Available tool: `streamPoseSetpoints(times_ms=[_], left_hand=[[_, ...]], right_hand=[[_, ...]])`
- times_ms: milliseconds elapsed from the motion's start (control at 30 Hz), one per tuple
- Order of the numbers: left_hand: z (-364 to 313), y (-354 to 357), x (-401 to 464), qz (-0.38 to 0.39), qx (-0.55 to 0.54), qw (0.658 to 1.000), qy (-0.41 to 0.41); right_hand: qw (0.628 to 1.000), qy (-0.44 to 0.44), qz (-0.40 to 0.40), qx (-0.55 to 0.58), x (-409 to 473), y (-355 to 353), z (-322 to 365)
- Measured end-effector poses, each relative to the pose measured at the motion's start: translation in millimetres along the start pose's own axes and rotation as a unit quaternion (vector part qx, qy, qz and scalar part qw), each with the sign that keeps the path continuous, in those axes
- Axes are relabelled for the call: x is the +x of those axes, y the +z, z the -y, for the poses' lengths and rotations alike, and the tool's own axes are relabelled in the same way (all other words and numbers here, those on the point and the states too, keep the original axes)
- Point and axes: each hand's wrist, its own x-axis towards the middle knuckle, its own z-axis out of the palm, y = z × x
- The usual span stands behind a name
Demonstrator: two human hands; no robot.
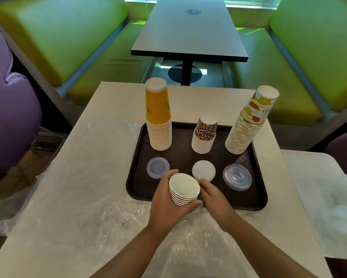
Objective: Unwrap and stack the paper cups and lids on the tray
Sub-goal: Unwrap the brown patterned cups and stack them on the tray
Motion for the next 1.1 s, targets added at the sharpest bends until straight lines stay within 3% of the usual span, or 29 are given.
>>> streamPoseSetpoints(times_ms=[267, 467, 533, 667, 733, 833, 900, 1100], left_hand=[[15.1, -0.1, -17.0, 0.016, -0.001, 1.0, 0.009], [25.6, 1.4, -21.3, 0.043, 0.041, 0.998, 0.005], [28.9, 0.9, -21.4, 0.048, 0.049, 0.998, 0.006], [32.5, -0.9, -19.5, 0.054, 0.058, 0.997, 0.009], [33.3, -0.5, -18.4, 0.057, 0.066, 0.996, 0.016], [36.1, 1.3, -13.5, 0.053, 0.131, 0.989, 0.045], [30.7, 2.0, -9.9, 0.051, 0.173, 0.982, 0.049], [-1.0, 13.0, 0.5, 0.05, 0.21, 0.975, 0.056]], right_hand=[[0.99, -0.047, -0.061, -0.12, -13.2, 16.9, -11.7], [0.981, -0.061, 0.018, -0.185, -19.5, 12.3, -13.5], [0.977, -0.056, 0.007, -0.205, -13.3, 8.1, -10.7], [0.99, -0.069, -0.085, -0.092, -4.3, -10.0, 8.5], [0.995, -0.081, -0.045, -0.042, -6.2, -16.7, 20.9], [0.98, -0.1, 0.028, -0.171, -7.8, -18.6, 31.5], [0.973, -0.097, 0.005, -0.209, -5.1, -18.7, 29.7], [0.981, -0.081, 0.002, -0.178, -3.6, -15.5, 28.6]])
